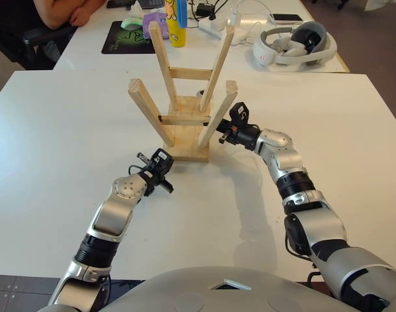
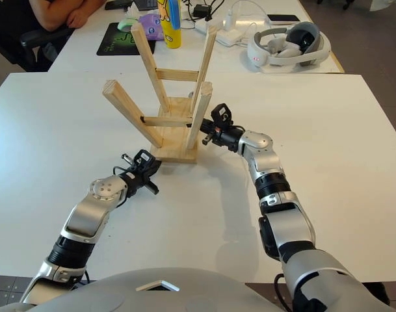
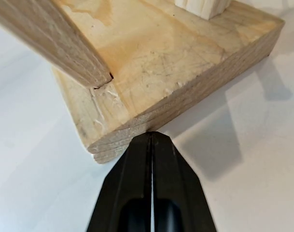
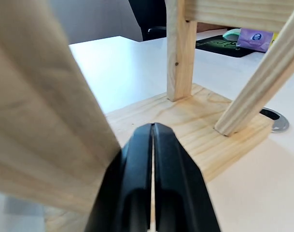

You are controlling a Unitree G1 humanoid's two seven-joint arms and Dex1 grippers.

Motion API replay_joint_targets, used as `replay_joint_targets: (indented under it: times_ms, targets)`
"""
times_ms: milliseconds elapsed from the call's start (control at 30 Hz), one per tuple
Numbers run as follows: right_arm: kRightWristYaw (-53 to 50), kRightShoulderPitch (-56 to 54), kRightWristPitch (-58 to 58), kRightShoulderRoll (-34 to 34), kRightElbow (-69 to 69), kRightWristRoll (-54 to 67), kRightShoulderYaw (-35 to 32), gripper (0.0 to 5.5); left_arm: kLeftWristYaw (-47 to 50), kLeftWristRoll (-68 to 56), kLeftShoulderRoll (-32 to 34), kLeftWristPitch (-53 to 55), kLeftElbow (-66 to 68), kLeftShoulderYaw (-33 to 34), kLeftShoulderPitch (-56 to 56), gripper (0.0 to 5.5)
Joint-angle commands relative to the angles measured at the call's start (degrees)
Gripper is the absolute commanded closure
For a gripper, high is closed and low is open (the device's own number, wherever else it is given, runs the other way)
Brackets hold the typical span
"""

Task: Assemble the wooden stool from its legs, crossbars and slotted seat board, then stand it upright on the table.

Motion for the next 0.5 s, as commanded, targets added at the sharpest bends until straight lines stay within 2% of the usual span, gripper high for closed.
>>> replay_joint_targets:
  times_ms: [33, 200, 333, 500]
  targets:
    - [5.6, -0.7, -1.0, 1.0, 0.8, -0.8, 1.7, 5.47, -0.1, 1.0, 1.1, -0.5, 4.0, 0.3, -1.9, 5.50]
    - [9.7, 1.5, 0.0, 1.7, -4.0, -0.3, 3.4, 5.47, -0.8, 0.9, 2.0, -2.2, 6.6, 1.0, -2.5, 5.50]
    - [8.2, 4.1, 0.8, 4.0, -10.9, -1.7, 6.4, 5.47, -0.7, 0.9, 2.0, -2.9, 7.7, 1.3, -2.6, 5.50]
    - [-2.4, 10.1, 2.5, 3.5, -25.9, -5.2, 6.1, 5.47, -0.8, 1.1, 1.8, -3.0, 7.6, 1.4, -2.5, 5.50]
